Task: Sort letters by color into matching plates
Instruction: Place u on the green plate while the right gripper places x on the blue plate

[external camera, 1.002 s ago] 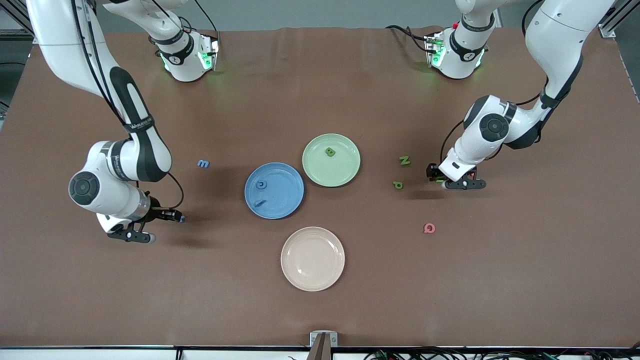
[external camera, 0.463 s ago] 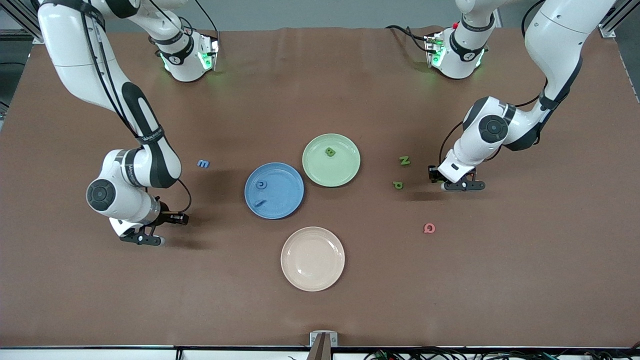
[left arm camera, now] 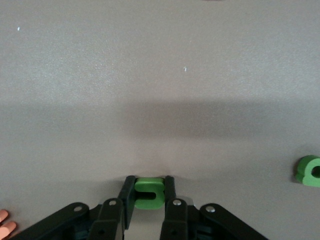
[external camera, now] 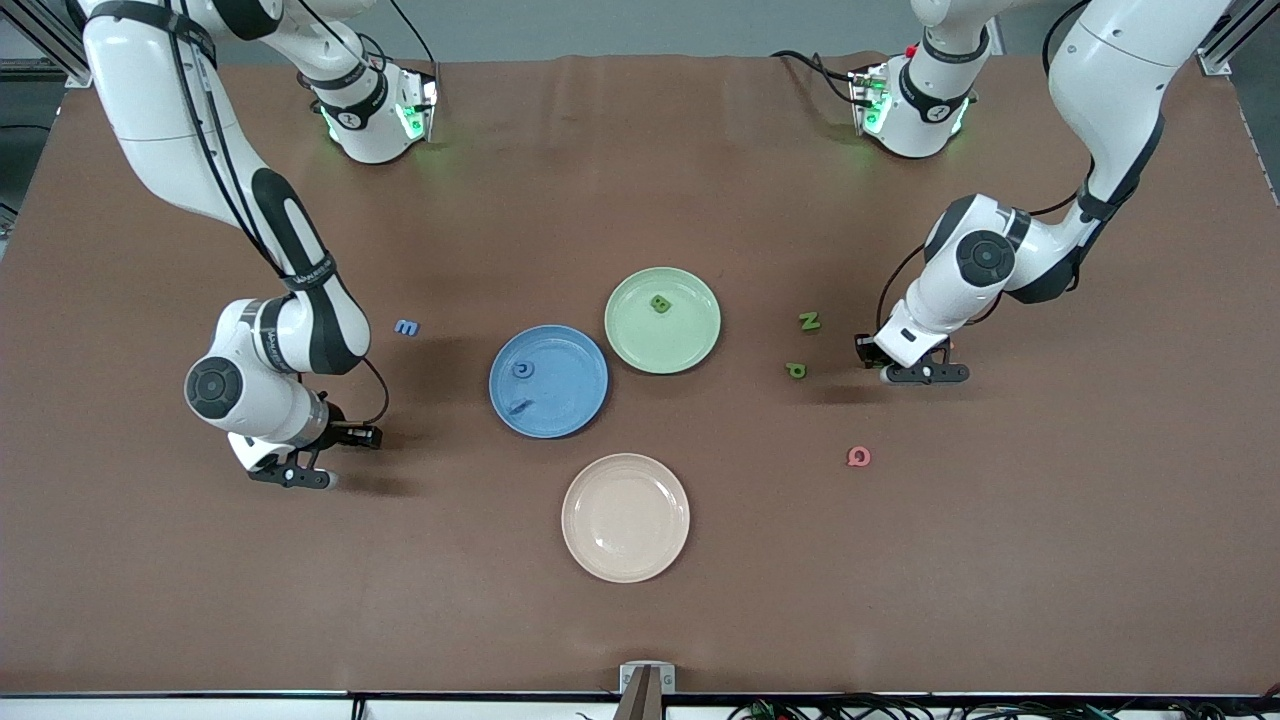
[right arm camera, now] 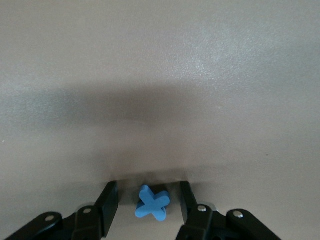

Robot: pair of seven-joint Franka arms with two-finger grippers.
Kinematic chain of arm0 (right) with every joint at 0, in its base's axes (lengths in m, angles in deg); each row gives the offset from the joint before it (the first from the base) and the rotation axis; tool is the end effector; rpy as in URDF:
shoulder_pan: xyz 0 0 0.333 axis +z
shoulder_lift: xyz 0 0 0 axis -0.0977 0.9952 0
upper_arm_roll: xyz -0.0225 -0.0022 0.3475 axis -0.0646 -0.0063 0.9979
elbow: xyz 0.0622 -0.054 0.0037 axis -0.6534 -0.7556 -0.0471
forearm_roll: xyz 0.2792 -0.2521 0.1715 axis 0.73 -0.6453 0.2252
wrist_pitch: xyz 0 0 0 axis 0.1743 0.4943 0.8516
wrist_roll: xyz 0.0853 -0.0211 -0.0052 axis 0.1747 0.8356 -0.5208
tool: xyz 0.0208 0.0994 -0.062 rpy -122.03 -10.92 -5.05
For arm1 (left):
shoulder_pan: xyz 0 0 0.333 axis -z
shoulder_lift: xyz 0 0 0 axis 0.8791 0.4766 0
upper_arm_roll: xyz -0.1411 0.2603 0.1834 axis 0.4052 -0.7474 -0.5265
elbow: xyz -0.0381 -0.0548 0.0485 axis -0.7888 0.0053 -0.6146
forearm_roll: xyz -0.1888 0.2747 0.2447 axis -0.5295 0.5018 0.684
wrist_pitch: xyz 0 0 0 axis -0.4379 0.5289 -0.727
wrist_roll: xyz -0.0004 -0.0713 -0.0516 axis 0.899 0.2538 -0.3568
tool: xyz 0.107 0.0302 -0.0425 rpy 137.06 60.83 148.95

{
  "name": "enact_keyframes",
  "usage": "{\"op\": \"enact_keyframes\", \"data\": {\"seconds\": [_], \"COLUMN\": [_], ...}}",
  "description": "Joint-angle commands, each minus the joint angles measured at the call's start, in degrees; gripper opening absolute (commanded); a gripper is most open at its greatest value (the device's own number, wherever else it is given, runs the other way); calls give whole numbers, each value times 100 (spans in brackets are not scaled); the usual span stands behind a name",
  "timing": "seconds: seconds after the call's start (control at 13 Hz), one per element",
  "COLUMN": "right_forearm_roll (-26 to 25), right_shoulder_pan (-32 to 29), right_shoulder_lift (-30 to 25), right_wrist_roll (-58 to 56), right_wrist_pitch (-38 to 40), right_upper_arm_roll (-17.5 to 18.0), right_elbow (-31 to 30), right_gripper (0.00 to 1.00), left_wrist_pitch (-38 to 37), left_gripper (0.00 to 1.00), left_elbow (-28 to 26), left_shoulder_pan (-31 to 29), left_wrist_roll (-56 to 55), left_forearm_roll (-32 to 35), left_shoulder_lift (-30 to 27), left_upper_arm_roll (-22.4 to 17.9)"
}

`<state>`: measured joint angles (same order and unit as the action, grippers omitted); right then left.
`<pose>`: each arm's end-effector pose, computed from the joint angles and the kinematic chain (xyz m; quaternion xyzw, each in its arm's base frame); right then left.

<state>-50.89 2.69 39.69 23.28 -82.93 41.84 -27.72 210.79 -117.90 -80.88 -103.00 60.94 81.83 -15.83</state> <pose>0.6620 0.0452 0.1703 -0.9974 0.0676 0.0188 0.0133 0.5080 -0.1274 0.1767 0.9995 0.0048 0.0140 0.0267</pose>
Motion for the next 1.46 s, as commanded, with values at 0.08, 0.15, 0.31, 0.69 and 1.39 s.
{"op": "enact_keyframes", "data": {"seconds": [0.08, 0.15, 0.31, 0.69, 1.39], "right_forearm_roll": [-77, -77, -77, -51, -24], "right_shoulder_pan": [-4, -4, 31, 899, 2668], "right_shoulder_lift": [-28, -28, -98, -572, -538], "right_wrist_roll": [29, 37, 72, 1939, 5047], "right_wrist_pitch": [-78, -60, 19, 1284, 1030], "right_upper_arm_roll": [29, 29, 46, 72, 72], "right_elbow": [-120, -111, -58, 337, 557], "right_gripper": [2, 0, 0, 0, 85], "left_wrist_pitch": [-17, -130, -280, -1070, -1466], "left_gripper": [19, 19, 19, 19, 20], "left_elbow": [79, 79, 96, 465, 1615], "left_shoulder_pan": [122, 219, 246, 771, 2442], "left_wrist_roll": [-371, -599, -1160, -2821, -5020], "left_forearm_roll": [154, 154, 154, 154, 127], "left_shoulder_lift": [-100, -179, -242, -224, 592], "left_upper_arm_roll": [100, 187, 529, 1119, 1093]}}
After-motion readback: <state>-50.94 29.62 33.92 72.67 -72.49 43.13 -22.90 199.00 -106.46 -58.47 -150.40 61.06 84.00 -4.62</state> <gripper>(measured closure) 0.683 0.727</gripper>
